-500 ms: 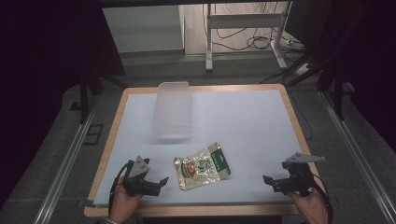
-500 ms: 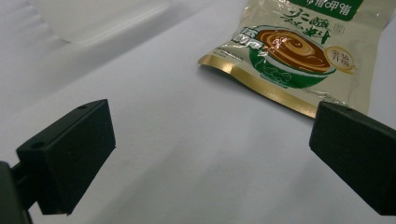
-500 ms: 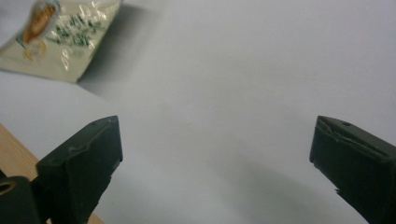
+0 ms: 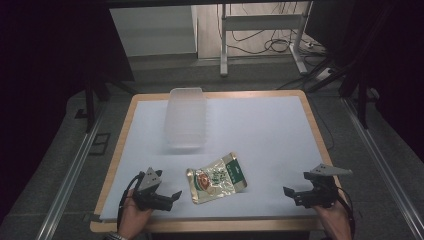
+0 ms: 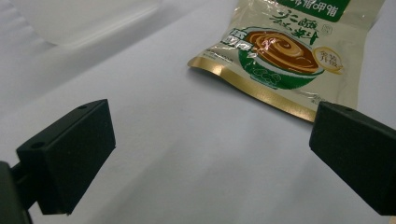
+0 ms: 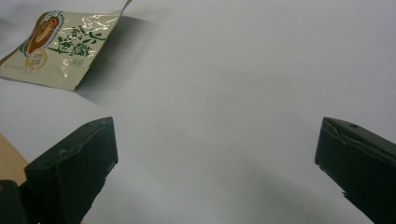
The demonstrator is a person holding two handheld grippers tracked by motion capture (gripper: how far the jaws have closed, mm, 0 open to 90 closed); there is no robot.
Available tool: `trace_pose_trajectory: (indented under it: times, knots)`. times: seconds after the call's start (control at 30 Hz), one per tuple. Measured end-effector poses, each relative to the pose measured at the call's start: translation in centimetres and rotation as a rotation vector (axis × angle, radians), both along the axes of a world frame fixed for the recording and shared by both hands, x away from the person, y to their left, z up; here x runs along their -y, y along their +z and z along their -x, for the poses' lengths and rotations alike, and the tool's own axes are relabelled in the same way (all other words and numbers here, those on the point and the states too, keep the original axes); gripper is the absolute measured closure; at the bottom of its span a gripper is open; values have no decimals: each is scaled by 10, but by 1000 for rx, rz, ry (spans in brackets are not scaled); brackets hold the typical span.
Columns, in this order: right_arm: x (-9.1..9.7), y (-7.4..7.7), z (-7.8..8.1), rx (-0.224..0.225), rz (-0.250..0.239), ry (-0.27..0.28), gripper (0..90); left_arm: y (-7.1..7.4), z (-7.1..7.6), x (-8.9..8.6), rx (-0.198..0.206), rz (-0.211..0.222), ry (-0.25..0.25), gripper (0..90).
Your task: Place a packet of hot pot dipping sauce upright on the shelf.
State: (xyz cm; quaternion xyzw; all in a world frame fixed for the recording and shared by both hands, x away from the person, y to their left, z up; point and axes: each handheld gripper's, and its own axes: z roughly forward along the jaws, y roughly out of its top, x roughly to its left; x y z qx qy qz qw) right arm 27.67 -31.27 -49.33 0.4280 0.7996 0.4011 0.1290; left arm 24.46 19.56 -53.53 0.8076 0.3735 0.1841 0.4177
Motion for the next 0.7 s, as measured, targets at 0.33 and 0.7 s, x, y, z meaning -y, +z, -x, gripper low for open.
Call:
trace_pose_trajectory:
  times: [0.33,0.7]
  knots:
    - [-1,-1,-1,9,-1,-8,0,0,0,0,-1,3,-3,2]
    - [-11,-1,1,65,67,53,0,0,0,1,0,2,-11,2]
